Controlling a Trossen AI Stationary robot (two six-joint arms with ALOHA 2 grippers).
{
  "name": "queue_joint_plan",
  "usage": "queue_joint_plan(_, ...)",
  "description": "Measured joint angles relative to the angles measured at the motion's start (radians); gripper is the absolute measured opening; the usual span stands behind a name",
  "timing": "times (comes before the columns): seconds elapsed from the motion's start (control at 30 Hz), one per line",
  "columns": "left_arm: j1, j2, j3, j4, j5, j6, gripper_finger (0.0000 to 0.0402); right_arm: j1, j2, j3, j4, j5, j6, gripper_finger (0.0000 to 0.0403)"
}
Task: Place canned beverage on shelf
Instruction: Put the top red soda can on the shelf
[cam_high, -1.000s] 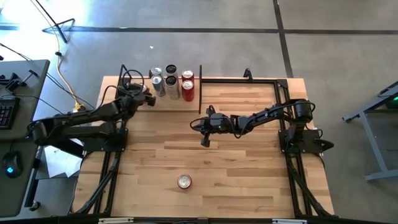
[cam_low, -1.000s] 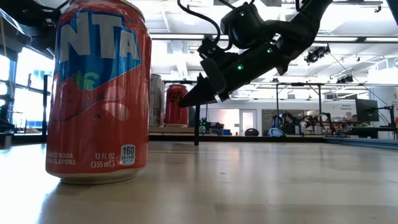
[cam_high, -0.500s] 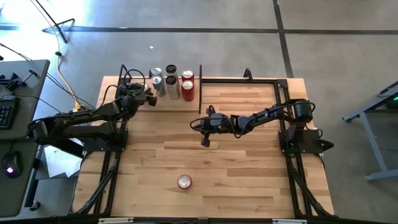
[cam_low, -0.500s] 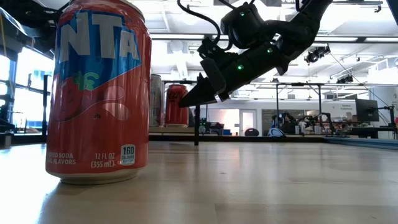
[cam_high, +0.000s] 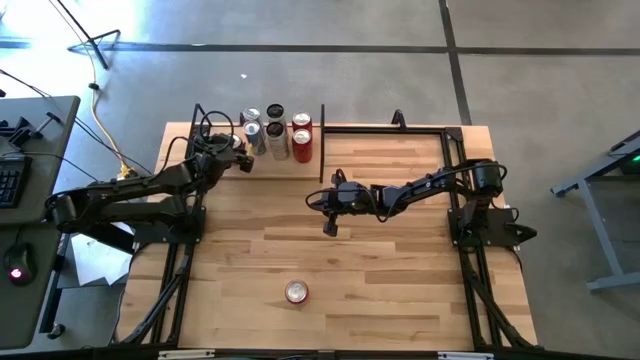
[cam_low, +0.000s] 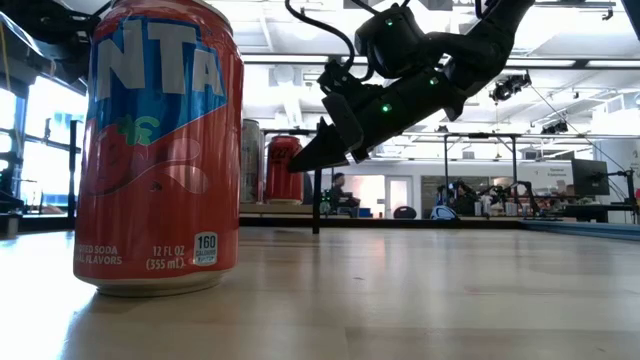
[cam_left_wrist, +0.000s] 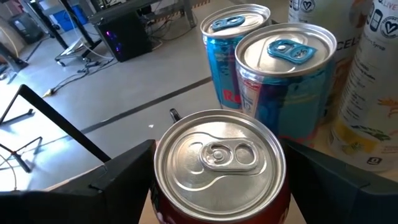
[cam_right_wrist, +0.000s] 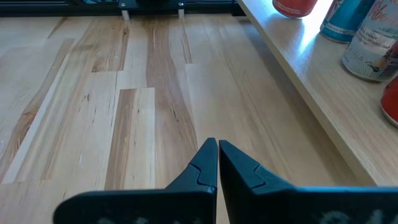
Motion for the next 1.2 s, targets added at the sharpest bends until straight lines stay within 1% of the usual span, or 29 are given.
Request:
queue_joint_plan(0.13, 0.0, 0.0, -0.001, -0.002, 0.008, 0.01, 0.0327, 0.0, 0.0, 0.0, -0.003, 0.0, 0.0, 0.0)
queue_joint_plan(0.23, 0.0, 0.003, -0.005, -0.014, 0.043, 0.012, 0.0339, 0.0, 0.0, 0.0, -0.006, 0.0, 0.0, 0.0)
queue_joint_plan(0.33, -0.001, 0.001, -0.005, -0.009, 0.048, 0.013, 0.0348, 0.0, 0.0, 0.0, -0.006, 0.0, 0.0, 0.0)
queue_joint_plan(0.43, -0.001, -0.007, -0.005, -0.007, 0.029, 0.013, 0.0352, 0.0, 0.0, 0.0, -0.007, 0.0, 0.0, 0.0)
queue_joint_plan(0.53, -0.001, -0.026, -0.005, -0.006, -0.019, 0.005, 0.0352, 0.0, 0.0, 0.0, -0.011, 0.0, 0.0, 0.0)
queue_joint_plan(0.7, -0.001, -0.067, -0.005, -0.006, -0.03, 0.044, 0.0352, 0.0, 0.0, 0.0, -0.013, 0.0, 0.0, 0.0)
queue_joint_plan(1.0, -0.001, -0.166, -0.004, -0.005, -0.031, 0.048, 0.0352, 0.0, 0.0, 0.0, -0.013, 0.0, 0.0, 0.0)
queue_joint_plan(1.2, -0.045, -0.263, -0.003, -0.004, -0.033, 0.058, 0.0348, 0.0, 0.0, 0.0, -0.014, 0.0, 0.0, 0.0)
